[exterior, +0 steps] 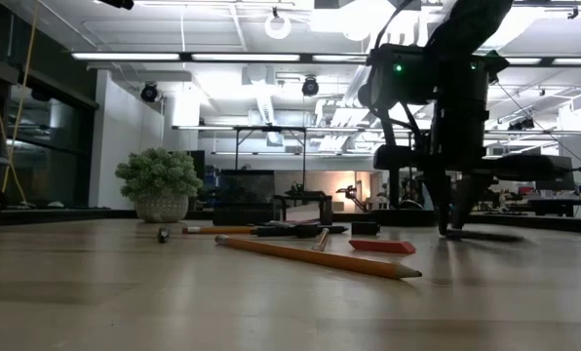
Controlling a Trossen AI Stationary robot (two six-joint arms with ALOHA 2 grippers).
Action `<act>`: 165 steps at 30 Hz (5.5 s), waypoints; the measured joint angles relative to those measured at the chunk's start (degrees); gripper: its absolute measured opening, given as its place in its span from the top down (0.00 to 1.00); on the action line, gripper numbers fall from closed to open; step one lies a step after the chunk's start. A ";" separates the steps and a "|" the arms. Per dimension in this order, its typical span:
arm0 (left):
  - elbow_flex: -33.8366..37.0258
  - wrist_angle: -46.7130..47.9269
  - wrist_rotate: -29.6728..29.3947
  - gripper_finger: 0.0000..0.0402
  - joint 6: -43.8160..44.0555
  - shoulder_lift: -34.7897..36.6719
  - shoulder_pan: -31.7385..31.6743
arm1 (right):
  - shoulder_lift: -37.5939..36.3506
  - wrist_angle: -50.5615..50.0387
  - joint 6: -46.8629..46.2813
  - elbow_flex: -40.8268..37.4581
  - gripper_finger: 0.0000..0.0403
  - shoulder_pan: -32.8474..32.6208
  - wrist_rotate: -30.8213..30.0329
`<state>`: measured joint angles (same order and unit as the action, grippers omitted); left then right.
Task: Pick and place office supplies into organizer
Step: Put the right black pen into the black desk organizer
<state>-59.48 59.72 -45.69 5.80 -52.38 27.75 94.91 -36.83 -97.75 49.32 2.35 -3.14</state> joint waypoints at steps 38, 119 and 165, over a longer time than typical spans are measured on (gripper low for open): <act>0.00 -0.04 -0.02 0.74 0.04 0.02 0.00 | 0.02 -4.60 9.30 8.11 1.00 -2.39 2.67; -0.02 -0.04 -0.86 0.74 0.04 0.00 0.00 | 7.85 -3.43 29.87 30.92 0.92 -0.39 -13.62; -0.02 -2.80 1.31 0.74 2.03 0.02 -0.02 | 25.60 43.01 80.64 44.26 0.91 19.45 -20.06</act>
<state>-59.51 56.93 -44.38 7.84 -52.36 27.73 120.51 6.18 -17.11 93.58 21.80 -23.20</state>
